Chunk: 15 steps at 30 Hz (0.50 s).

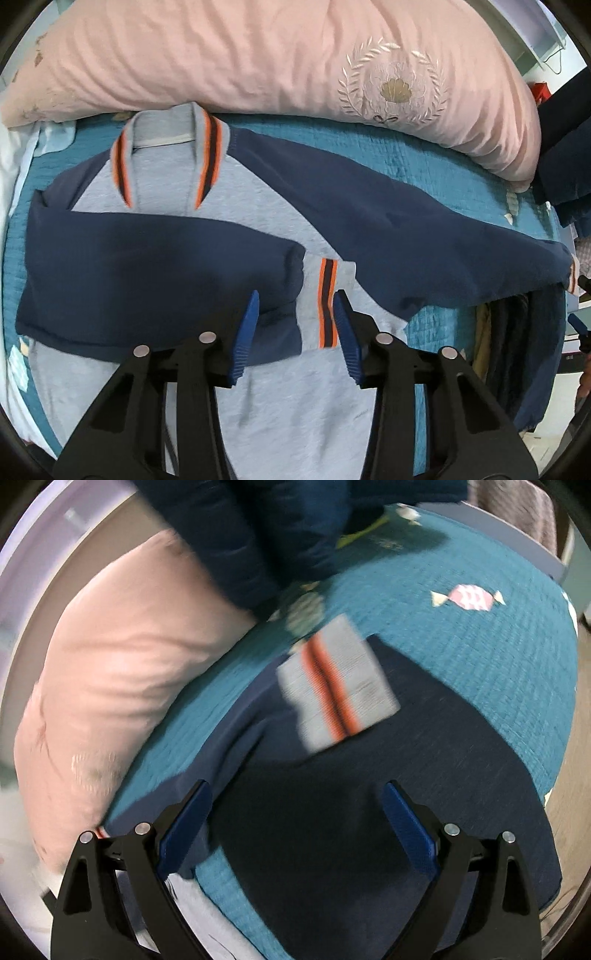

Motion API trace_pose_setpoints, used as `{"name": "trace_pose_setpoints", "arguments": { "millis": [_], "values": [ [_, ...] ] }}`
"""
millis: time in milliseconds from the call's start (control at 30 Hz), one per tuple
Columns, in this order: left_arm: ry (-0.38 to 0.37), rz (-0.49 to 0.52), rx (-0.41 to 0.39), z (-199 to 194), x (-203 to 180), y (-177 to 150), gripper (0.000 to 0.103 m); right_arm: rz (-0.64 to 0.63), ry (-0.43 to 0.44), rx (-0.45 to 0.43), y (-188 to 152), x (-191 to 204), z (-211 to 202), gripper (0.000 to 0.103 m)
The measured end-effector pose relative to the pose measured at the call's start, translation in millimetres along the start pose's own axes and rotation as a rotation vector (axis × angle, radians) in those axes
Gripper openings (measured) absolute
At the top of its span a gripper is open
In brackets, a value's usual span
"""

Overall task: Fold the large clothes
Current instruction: 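Grasp the other navy sleeve's striped cuff with the right gripper and lift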

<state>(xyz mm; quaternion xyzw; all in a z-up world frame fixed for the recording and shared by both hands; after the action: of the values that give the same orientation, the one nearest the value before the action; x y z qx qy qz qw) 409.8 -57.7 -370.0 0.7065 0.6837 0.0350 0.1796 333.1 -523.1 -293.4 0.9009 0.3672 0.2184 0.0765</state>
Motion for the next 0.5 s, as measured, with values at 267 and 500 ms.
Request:
{"name": "trace_pose_setpoints", "arguments": {
  "millis": [267, 500],
  "values": [
    [-0.004, 0.015, 0.046, 37, -14, 11, 0.016, 0.073, 0.043, -0.017, 25, -9, 19, 0.090],
    [0.045, 0.019, 0.081, 84, 0, 8, 0.005, 0.059, 0.102, -0.058, 28, -3, 26, 0.042]
  ]
}}
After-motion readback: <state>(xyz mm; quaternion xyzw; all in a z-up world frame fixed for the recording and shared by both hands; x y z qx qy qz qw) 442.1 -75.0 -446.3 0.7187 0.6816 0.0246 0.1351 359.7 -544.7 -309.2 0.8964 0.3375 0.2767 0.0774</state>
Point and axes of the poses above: each gripper's, at about its wrist camera, not at the fingertips, and z roughly the way its jaws point, x to its left, y to its top, the point moved 4 cm from there along z, roughly the way its jaws point
